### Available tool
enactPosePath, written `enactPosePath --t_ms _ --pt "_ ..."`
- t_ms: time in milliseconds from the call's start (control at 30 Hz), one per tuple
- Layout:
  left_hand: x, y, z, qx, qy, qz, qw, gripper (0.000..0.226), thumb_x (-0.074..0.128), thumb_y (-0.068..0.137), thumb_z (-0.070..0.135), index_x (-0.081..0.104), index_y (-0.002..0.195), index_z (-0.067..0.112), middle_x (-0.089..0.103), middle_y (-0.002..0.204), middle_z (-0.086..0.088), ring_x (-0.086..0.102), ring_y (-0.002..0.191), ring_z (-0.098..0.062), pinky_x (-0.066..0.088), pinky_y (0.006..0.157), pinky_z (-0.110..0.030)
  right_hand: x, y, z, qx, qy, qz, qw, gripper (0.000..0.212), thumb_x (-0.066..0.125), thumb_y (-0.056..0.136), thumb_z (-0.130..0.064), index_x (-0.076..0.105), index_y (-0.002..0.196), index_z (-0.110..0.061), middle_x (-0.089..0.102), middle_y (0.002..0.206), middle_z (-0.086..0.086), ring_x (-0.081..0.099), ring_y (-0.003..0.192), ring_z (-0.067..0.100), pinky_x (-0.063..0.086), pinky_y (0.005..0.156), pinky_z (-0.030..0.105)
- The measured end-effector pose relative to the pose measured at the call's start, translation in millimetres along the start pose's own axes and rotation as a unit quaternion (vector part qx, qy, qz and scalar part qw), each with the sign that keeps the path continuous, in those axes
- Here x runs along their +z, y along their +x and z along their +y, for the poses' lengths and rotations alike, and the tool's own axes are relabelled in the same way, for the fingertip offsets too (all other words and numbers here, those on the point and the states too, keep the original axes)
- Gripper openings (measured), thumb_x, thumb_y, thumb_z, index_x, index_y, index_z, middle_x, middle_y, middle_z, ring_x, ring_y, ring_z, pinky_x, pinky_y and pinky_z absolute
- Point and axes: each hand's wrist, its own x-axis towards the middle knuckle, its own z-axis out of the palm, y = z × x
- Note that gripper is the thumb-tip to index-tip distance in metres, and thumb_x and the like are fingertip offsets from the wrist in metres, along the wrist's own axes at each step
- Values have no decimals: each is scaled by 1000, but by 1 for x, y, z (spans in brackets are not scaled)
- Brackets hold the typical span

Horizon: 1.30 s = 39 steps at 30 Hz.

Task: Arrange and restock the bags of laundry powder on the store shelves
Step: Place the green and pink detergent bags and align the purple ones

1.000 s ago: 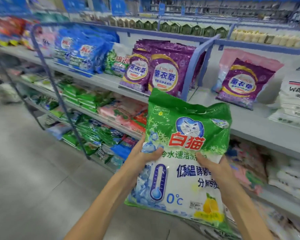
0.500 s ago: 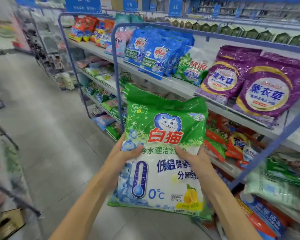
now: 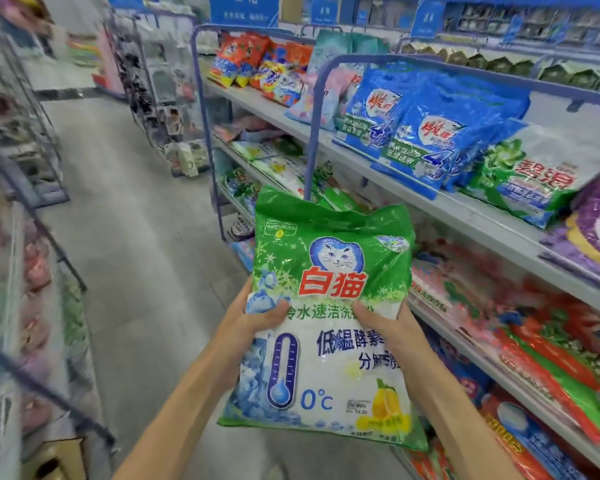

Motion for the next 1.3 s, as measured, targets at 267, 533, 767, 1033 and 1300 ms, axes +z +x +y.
enactPosePath --t_ms 267,533,767,1033,1300 --pt "-83 119 50 -4 15 56 998 50 73 82 16 58 130 23 78 107 -5 77 92 -26 61 68 -35 83 147 -27 0 1 -48 999 85 84 71 -48 46 145 -33 68 130 -11 62 121 15 41 110 43" --pt "-175 221 88 -12 -13 96 995 42 71 90 14 59 127 29 77 111 -6 75 99 -30 60 83 -42 171 278 -46 10 -13 -96 995 93 89 67 -52 45 147 -32 67 130 -13 62 119 11 47 95 34" --pt "-284 328 129 -18 -8 81 996 50 75 83 19 58 129 26 75 117 -9 73 104 -35 55 95 -53 271 399 -55 29 -16 -83 996 69 81 81 -36 48 141 -30 68 128 -11 64 104 2 47 83 23" --pt "-380 457 179 -62 9 26 998 55 78 84 19 54 134 25 74 119 -12 73 104 -38 54 94 -56 360 507 -74 49 18 -21 998 59 79 85 -34 49 135 -31 66 105 -22 57 93 -4 42 78 26" --pt "-425 595 202 -94 35 1 995 44 72 87 13 59 127 25 80 101 1 77 88 -19 61 71 -33 402 618 -84 66 27 16 997 79 80 77 -43 43 145 -33 67 127 -15 60 121 13 42 96 35"
